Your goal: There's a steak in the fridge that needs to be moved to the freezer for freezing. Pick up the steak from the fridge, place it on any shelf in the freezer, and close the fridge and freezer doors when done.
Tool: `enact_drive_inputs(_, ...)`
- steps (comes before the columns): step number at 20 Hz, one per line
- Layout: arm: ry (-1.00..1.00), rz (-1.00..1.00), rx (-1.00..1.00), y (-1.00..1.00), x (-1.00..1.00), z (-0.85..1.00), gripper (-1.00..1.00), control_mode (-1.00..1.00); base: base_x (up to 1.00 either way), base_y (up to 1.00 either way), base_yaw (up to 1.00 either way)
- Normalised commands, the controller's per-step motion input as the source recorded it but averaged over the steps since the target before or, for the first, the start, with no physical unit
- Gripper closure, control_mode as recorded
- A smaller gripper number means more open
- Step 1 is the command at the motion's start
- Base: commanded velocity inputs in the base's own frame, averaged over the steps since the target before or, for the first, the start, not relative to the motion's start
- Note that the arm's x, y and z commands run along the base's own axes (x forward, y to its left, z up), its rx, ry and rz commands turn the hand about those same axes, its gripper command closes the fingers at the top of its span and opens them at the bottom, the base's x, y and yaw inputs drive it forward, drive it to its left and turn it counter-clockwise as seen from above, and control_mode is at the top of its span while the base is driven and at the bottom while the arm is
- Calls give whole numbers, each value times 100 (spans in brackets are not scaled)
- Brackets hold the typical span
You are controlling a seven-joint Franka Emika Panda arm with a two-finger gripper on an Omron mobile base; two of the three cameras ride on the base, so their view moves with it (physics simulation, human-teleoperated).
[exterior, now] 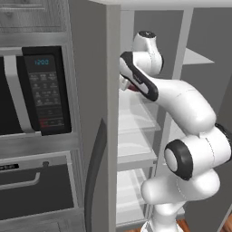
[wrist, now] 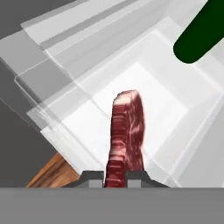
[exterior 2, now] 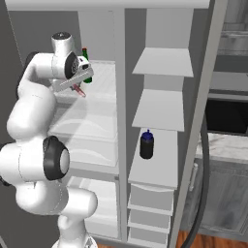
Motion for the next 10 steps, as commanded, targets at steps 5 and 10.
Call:
enact_drive_inputs(5, -21, -3, -1, -25, -100, 7, 100, -100, 0, 0, 0)
enact_drive_inputs(10, -27, -1, 0, -44, -100, 1, 100, -100, 0, 0, 0)
